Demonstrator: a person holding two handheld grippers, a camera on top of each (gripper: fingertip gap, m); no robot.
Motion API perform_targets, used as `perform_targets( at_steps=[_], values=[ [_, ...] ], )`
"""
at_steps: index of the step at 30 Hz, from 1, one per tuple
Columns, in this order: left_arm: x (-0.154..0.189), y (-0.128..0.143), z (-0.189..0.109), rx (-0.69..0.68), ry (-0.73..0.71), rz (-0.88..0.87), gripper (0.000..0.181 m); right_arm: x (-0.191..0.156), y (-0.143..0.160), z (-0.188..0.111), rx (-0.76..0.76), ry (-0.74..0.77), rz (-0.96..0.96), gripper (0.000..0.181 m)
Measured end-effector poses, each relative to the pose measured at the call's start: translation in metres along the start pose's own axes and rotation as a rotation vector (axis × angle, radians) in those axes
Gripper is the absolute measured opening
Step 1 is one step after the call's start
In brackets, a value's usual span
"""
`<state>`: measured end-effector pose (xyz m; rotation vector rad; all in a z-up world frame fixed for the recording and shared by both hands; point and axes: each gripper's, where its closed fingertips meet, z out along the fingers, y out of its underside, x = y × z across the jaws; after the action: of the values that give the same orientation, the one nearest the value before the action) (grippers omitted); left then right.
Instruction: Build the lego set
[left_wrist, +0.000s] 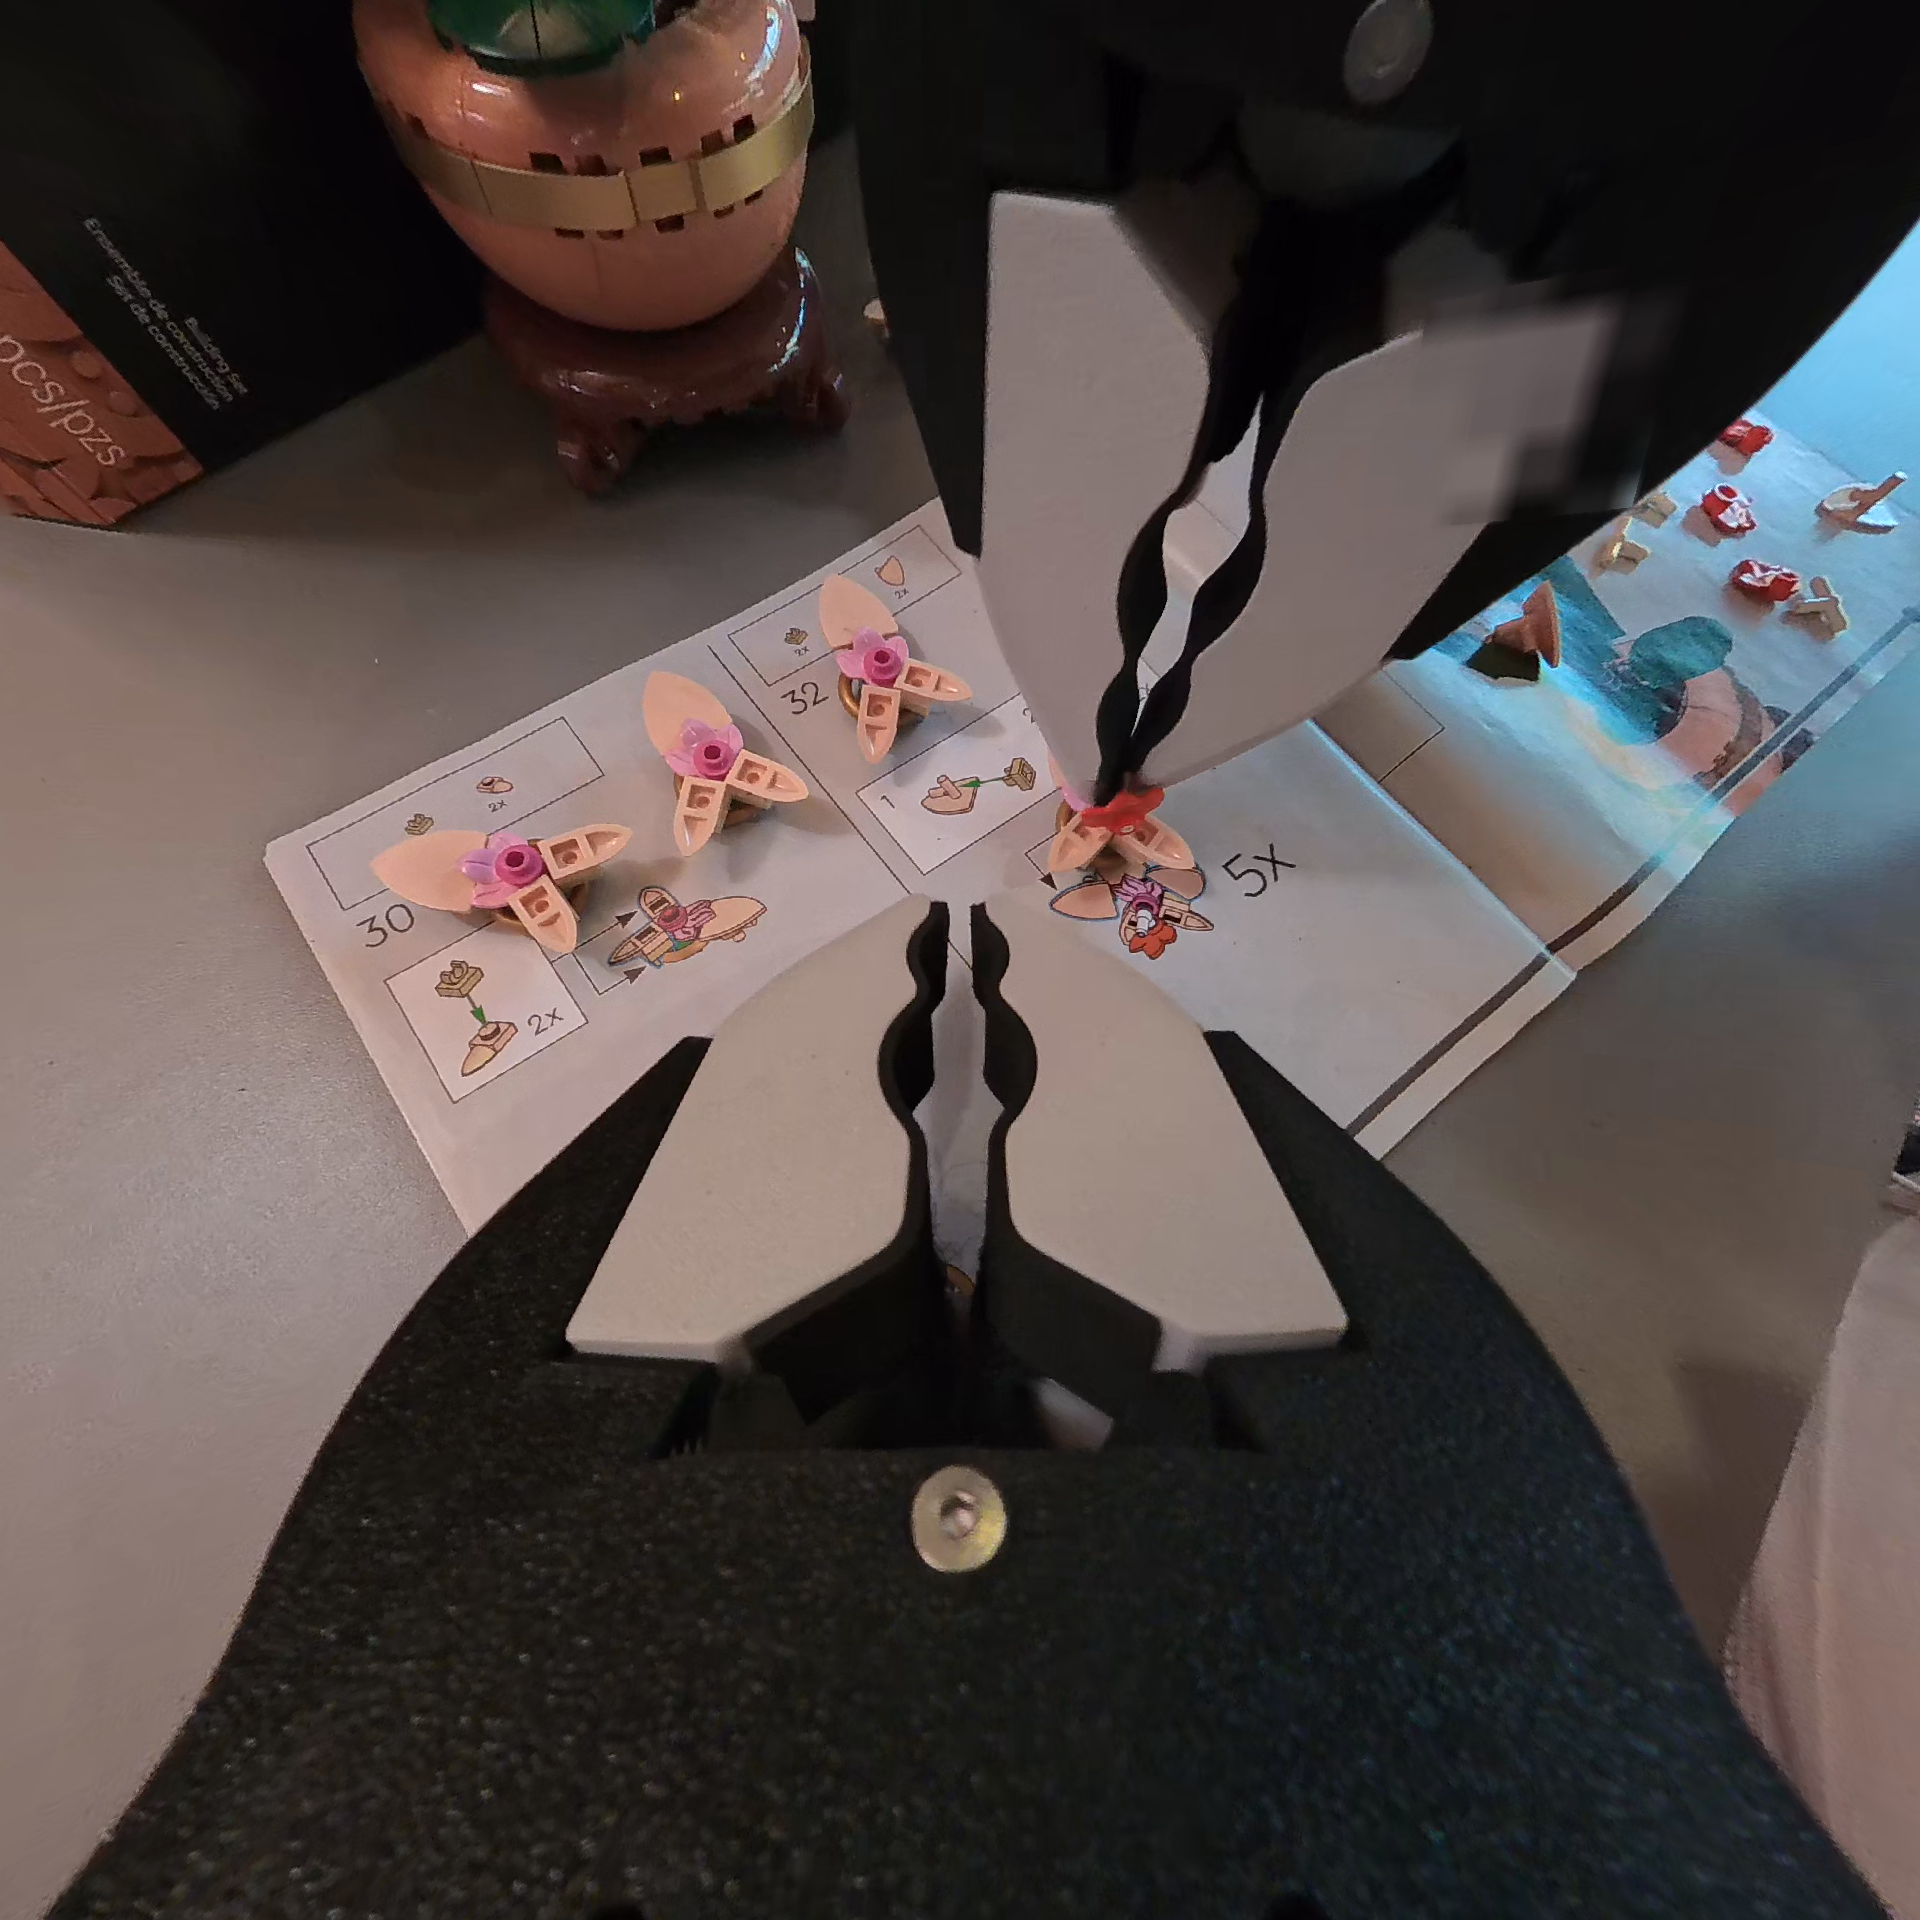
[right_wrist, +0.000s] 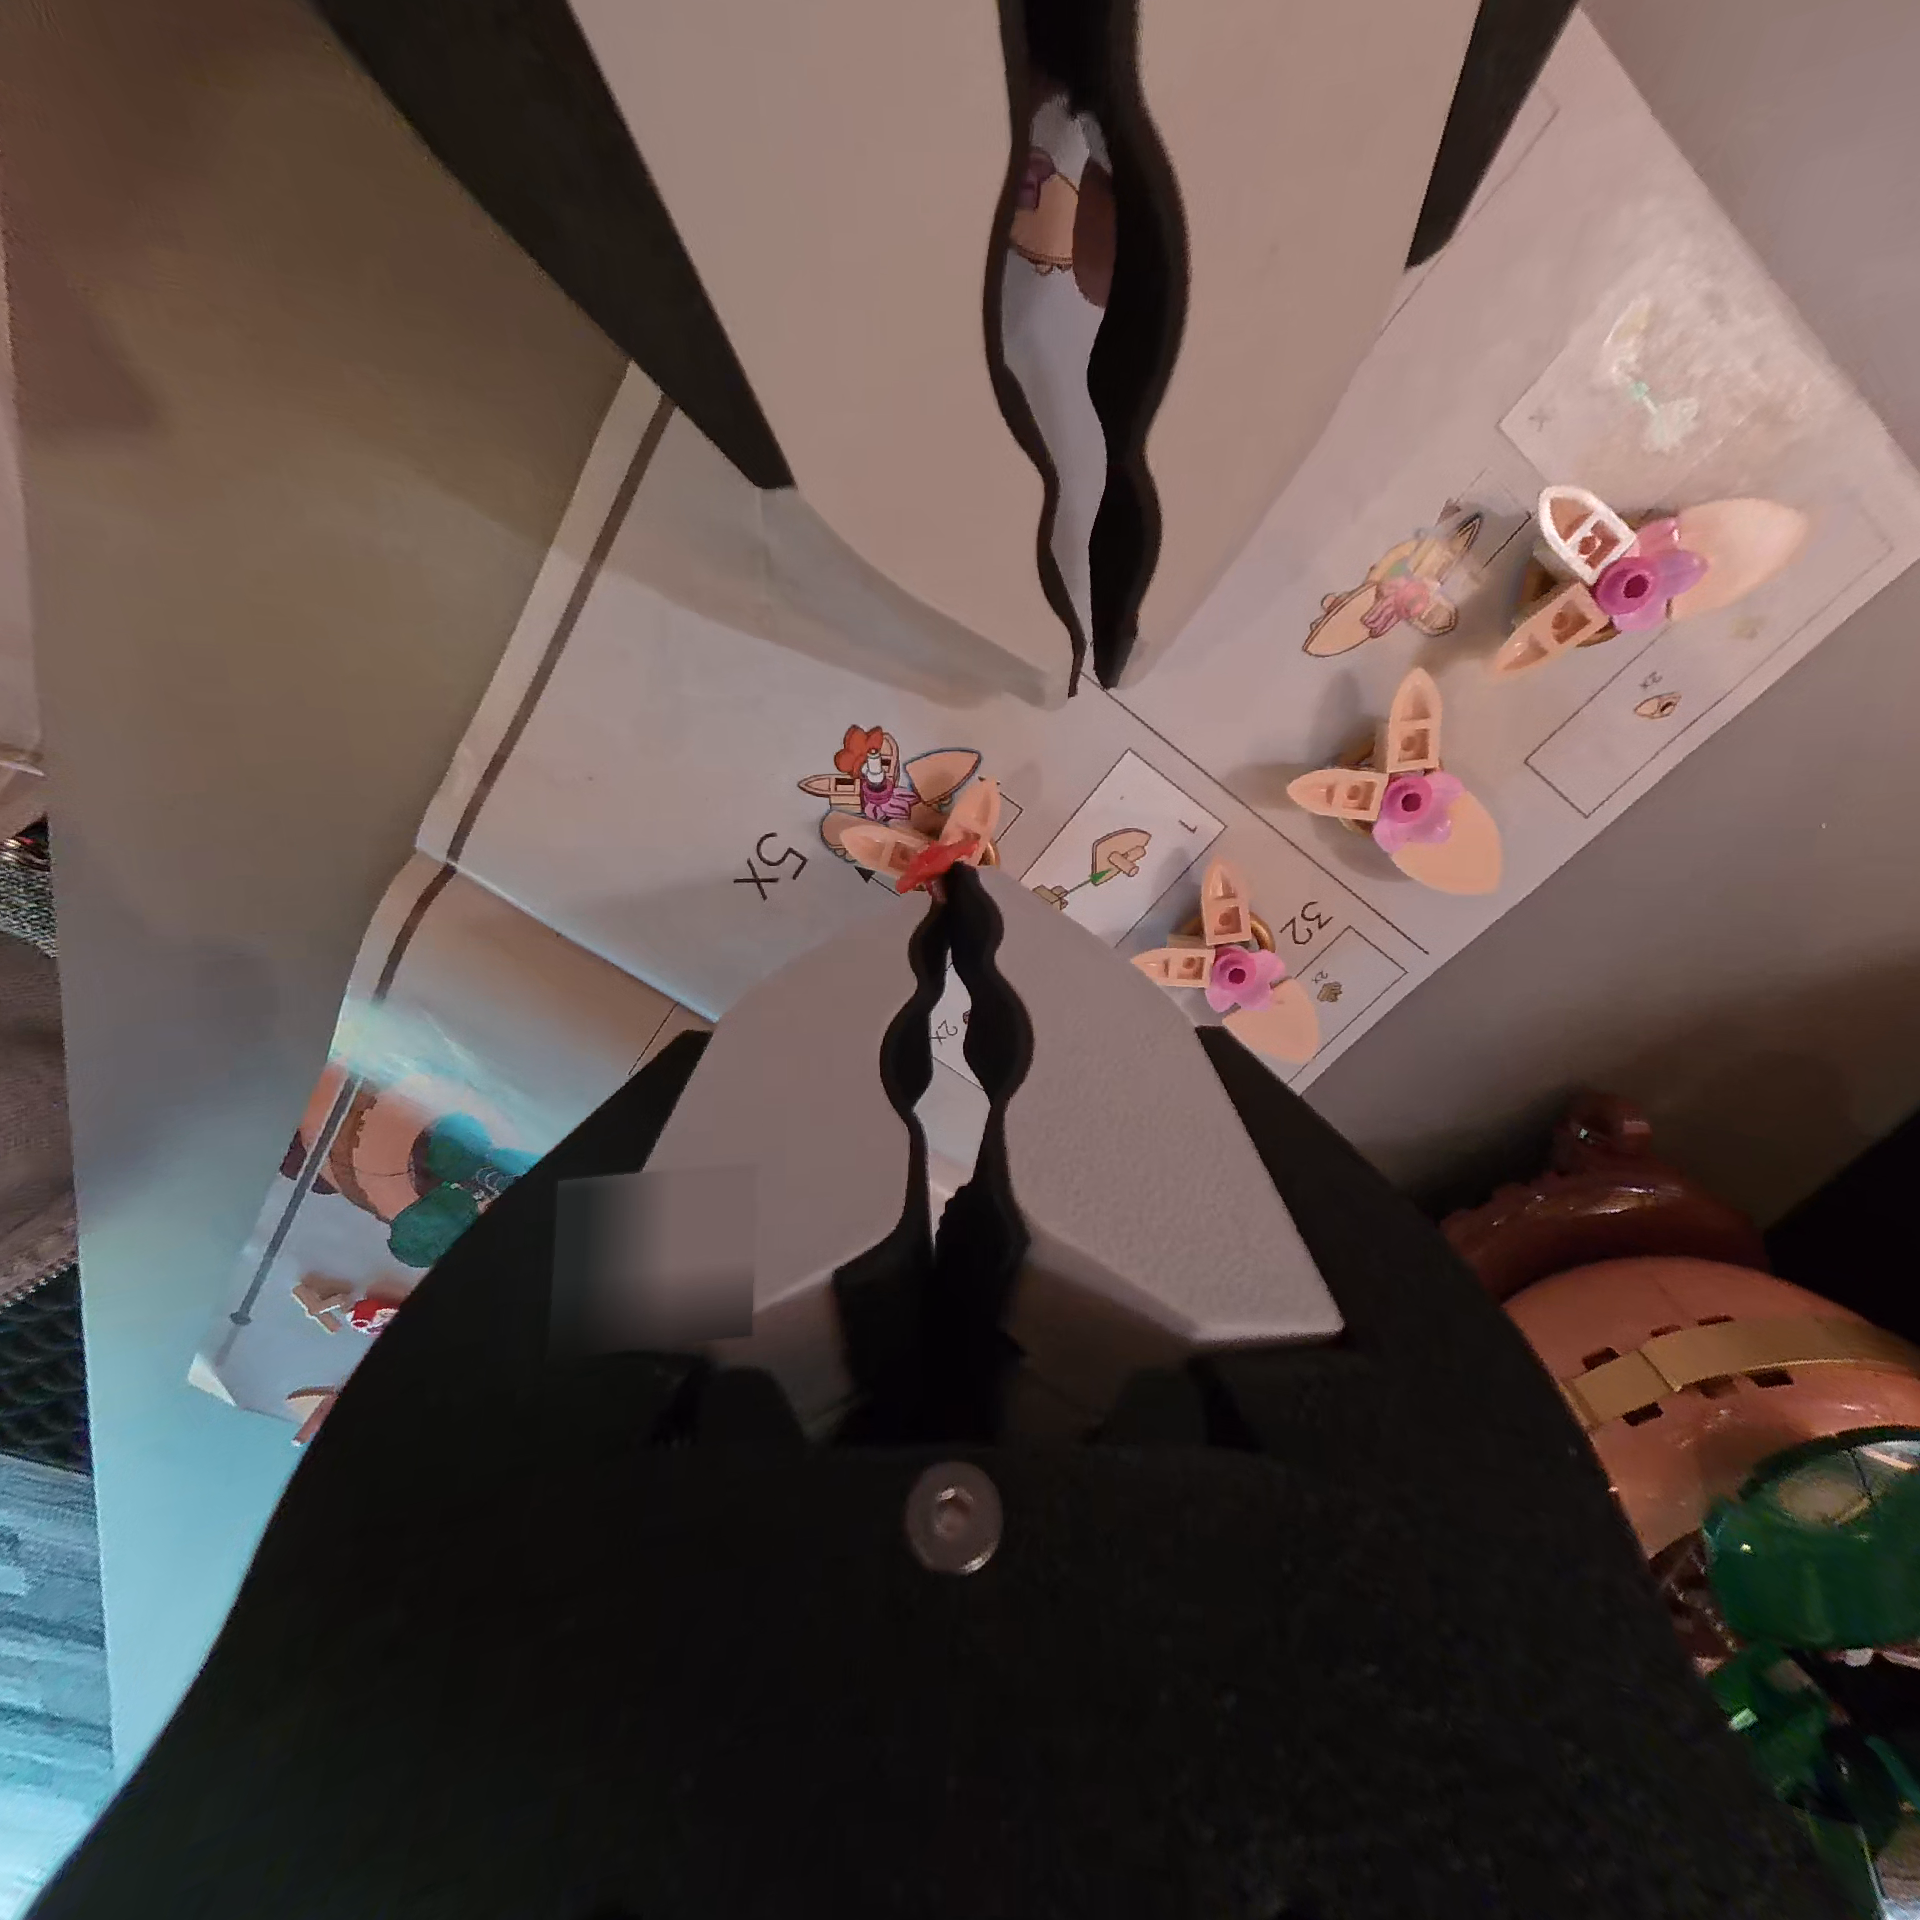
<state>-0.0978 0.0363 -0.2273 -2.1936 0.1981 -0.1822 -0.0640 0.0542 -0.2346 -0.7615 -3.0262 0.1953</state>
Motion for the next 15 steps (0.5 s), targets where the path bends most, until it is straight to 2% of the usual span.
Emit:
perform_targets(
  at_steps=[1, 9, 13, 15],
  values=[
    [0.0, 0.0, 0.0, -0.002, 0.002, -0.002, 0.004, 0.0, 0.0, 0.0, 0.008, -0.005, 0.003, 0.001],
    [-0.001, -0.005, -0.004, 0.045, -0.002, -0.012, 0.01, -0.008, -0.005, -0.002, 0.075, -0.029, -0.004, 0.002],
    [-0.004, -0.008, -0.015, 0.102, -0.027, -0.015, 0.011, -0.01, -0.008, -0.012, 0.144, 0.061, -0.186, 0.002],
    [-0.001, -0.01, -0.025, 0.148, 0.0, -0.043, 0.014, -0.008, -0.015, -0.026, 0.205, 0.195, -0.332, 0.002]
  ],
)
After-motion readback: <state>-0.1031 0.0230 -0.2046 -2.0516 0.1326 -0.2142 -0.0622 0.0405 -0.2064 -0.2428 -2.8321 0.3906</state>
